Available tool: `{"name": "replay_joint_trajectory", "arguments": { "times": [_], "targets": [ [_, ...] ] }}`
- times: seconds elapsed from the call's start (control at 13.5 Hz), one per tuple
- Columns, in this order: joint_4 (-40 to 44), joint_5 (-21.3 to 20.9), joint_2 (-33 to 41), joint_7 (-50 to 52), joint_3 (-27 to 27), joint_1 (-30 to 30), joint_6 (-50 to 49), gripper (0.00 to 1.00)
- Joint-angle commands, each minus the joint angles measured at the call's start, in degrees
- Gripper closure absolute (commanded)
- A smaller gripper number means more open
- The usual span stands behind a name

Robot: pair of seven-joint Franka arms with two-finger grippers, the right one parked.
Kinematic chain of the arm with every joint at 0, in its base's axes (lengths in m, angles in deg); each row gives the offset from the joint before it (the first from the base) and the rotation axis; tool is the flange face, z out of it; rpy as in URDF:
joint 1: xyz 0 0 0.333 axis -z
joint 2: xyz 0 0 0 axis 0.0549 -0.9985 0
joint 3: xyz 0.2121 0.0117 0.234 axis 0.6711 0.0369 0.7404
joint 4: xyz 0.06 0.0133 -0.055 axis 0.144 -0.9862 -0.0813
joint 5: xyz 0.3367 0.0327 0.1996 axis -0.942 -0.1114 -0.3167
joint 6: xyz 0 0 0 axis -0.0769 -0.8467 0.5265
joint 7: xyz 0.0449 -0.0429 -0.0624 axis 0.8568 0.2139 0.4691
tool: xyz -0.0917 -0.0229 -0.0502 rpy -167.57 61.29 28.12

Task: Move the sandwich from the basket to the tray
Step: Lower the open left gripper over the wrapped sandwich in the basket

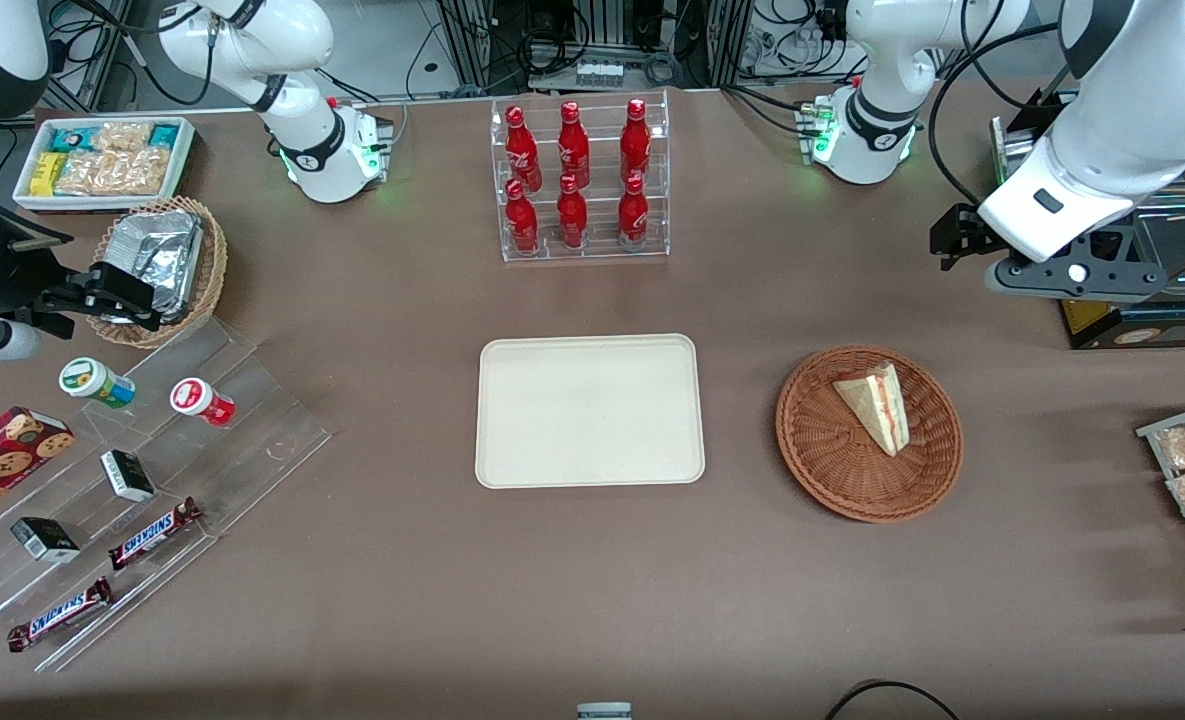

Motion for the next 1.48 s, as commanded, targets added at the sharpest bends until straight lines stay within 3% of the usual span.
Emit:
{"name": "replay_joint_trajectory", "arguments": {
  "times": [0.0, 0.3, 0.59, 0.96, 1.41],
  "targets": [
    [-0.83, -1.29, 0.58, -0.88, 0.24, 0.41, 0.54, 0.0],
    [-3.1, -0.5, -0.48, -0.53, 1.98, -0.55, 3.16, 0.0],
    [-20.57, 1.25, 4.62, 1.03, 4.54, -0.73, 20.53, 0.0],
    [-31.05, 1.26, 3.48, 24.39, 3.93, -0.29, 35.93, 0.0],
    [-35.19, 0.73, -2.75, 34.18, 3.14, -0.11, 46.32, 0.0]
  ]
}}
